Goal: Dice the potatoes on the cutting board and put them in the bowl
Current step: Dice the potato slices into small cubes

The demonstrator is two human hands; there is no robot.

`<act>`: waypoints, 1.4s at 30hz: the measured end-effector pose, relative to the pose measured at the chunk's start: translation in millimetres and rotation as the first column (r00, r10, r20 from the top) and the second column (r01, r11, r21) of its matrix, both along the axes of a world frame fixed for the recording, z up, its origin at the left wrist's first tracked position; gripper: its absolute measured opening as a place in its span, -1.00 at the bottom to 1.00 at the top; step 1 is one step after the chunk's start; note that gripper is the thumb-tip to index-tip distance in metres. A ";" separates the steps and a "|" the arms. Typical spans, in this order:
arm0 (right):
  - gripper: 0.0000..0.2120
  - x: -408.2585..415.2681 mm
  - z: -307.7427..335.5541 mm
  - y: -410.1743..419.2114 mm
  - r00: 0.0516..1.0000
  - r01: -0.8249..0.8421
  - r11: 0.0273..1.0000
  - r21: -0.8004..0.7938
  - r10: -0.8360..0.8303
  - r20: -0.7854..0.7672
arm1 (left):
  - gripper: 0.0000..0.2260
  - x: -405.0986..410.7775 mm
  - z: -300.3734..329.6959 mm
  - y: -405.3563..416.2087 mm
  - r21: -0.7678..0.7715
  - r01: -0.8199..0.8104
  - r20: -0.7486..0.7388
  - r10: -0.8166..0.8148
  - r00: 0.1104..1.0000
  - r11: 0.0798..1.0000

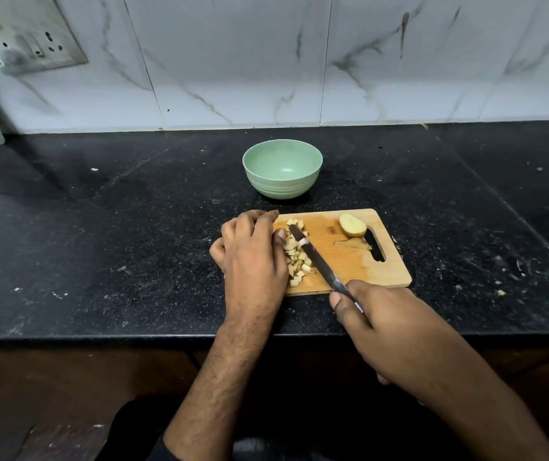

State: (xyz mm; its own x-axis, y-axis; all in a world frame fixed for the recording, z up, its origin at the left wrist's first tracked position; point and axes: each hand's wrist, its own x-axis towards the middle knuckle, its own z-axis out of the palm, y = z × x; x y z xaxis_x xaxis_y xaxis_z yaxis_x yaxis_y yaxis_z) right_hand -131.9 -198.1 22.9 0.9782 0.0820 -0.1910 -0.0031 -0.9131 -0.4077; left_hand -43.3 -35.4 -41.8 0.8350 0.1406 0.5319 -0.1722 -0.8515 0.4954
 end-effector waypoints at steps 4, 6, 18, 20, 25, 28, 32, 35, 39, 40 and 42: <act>-0.71 2.3 1.8 -3.3 1.000 0.015 1.000 0.019 -0.014 -0.014 | -0.70 -2.1 2.7 0.4 -0.063 0.073 0.025 -0.071 0.997 0.995; -0.70 2.8 1.9 -3.1 1.000 0.016 1.000 0.023 -0.016 -0.016 | -0.64 -4.7 4.5 -1.3 -0.050 0.143 0.036 -0.142 0.989 0.988; -0.72 1.1 3.3 -4.4 1.000 0.006 0.996 0.084 -0.004 -0.028 | -0.69 -1.7 1.3 0.6 0.009 -0.003 -0.022 0.003 1.000 1.000; -0.72 2.0 1.9 -4.6 1.000 0.011 0.998 0.060 -0.009 -0.024 | -0.71 -2.2 2.2 0.5 -0.006 0.014 -0.012 -0.014 1.000 1.000; -0.72 3.1 0.1 -4.6 0.999 0.022 0.999 0.045 -0.020 -0.037 | -0.75 -4.4 3.5 -2.0 -0.010 0.071 0.016 -0.071 0.997 0.997; -0.71 3.8 -2.9 -6.4 0.999 0.038 0.999 0.002 -0.038 0.000 | -0.75 -6.1 5.0 -3.8 -0.011 0.086 0.026 -0.086 0.996 0.996; -0.70 4.0 -6.3 -12.6 0.998 0.064 0.997 -0.040 -0.064 0.010 | -0.74 -7.3 6.5 -8.5 0.004 0.124 0.018 -0.124 0.992 0.992; -0.70 2.7 -5.6 -19.7 0.994 0.106 0.994 0.000 -0.106 0.007 | -0.73 -8.2 6.0 -16.6 0.048 0.198 0.010 -0.199 0.980 0.979; -0.68 0.5 -6.3 -30.8 0.989 0.149 0.989 -0.013 -0.149 -0.003 | -0.70 -7.8 7.1 -32.8 0.107 0.276 -0.040 -0.274 0.961 0.955; -0.67 -0.3 -6.6 -34.6 0.987 0.161 0.987 -0.017 -0.161 -0.002 | -0.67 -7.4 8.4 -38.1 0.132 0.298 -0.065 -0.292 0.954 0.945; -0.66 -1.5 -6.0 -41.6 0.983 0.181 0.983 -0.013 -0.181 -0.006 | -0.64 -5.5 10.2 -46.8 0.183 0.321 -0.101 -0.307 0.946 0.929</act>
State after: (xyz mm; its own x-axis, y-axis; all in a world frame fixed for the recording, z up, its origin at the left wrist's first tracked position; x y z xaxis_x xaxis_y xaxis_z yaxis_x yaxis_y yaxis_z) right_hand -133.4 -239.7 16.9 0.9754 -0.0985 -0.1975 -0.1712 -0.9022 -0.3959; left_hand -48.8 -82.2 -31.6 0.8553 -0.2355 0.4614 -0.4179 -0.8401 0.3458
